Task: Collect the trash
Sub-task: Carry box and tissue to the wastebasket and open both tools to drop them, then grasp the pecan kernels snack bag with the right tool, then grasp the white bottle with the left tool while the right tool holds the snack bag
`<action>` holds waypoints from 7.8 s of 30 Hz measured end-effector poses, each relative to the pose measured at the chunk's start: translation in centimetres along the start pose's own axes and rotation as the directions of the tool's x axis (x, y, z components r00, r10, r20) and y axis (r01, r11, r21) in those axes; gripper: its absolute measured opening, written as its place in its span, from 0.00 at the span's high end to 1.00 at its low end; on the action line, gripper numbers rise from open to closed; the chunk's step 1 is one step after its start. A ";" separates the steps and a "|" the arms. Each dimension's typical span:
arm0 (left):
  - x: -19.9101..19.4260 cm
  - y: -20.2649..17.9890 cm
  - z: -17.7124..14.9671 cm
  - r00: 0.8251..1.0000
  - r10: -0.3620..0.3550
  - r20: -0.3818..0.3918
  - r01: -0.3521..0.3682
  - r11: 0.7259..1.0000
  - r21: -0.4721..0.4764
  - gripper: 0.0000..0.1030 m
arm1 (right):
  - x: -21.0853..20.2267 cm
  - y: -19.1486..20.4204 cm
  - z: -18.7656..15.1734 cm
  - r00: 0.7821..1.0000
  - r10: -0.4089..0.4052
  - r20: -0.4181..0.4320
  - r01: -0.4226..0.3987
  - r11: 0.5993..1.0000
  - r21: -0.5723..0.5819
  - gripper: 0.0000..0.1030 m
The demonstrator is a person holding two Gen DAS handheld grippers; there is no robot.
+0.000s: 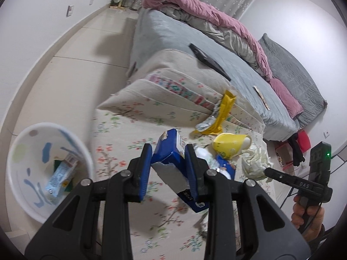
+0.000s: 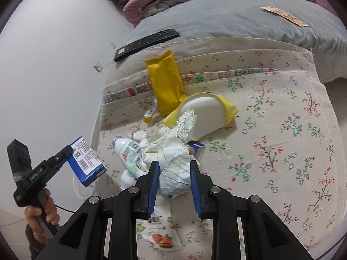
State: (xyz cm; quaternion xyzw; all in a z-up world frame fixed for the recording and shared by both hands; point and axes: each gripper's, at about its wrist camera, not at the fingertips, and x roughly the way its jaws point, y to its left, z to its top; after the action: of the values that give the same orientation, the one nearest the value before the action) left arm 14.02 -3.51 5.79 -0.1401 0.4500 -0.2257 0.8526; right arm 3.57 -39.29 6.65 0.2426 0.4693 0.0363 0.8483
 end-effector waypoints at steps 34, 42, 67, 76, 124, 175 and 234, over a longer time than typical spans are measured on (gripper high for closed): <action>-6.3 16.3 -2.2 0.939 0.332 0.094 -0.312 0.933 -0.180 0.68 | 9.7 17.9 -2.5 0.982 0.111 -0.153 -0.151 0.947 -0.284 0.72; -5.6 17.7 -1.9 0.920 0.376 0.112 -0.357 0.921 -0.155 0.73 | 12.1 20.1 -3.8 0.975 0.102 -0.197 -0.162 0.934 -0.320 0.72; -8.5 19.9 -4.3 0.878 0.479 -0.008 -0.468 0.853 -0.230 0.05 | 17.6 25.2 -5.7 0.965 0.155 -0.212 -0.232 0.880 -0.415 0.58; -9.0 20.4 -4.3 0.880 0.475 -0.015 -0.464 0.852 -0.243 0.05 | 17.4 25.0 -5.6 0.969 0.137 -0.205 -0.212 0.889 -0.405 0.34; -3.1 8.4 -7.2 0.943 0.303 -0.137 -0.301 0.953 0.030 0.05 | 7.7 7.7 -8.2 0.980 -0.165 -0.115 0.121 0.941 -0.315 0.17; 5.7 -5.6 -5.3 0.981 0.150 -0.122 -0.140 0.986 0.087 0.05 | 2.4 -4.6 -7.2 0.955 -0.295 0.025 0.296 0.948 -0.118 0.45; -0.5 -1.1 -2.5 0.994 0.016 0.104 -0.013 1.000 -0.028 0.79 | 2.8 3.1 -5.1 0.978 -0.196 0.074 0.207 0.952 -0.224 0.45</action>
State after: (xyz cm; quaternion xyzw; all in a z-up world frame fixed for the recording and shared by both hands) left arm 11.40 -4.26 5.27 -0.1602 0.4089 -0.2059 0.8745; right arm 1.48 -33.80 3.61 0.0943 0.4624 -0.0024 0.8816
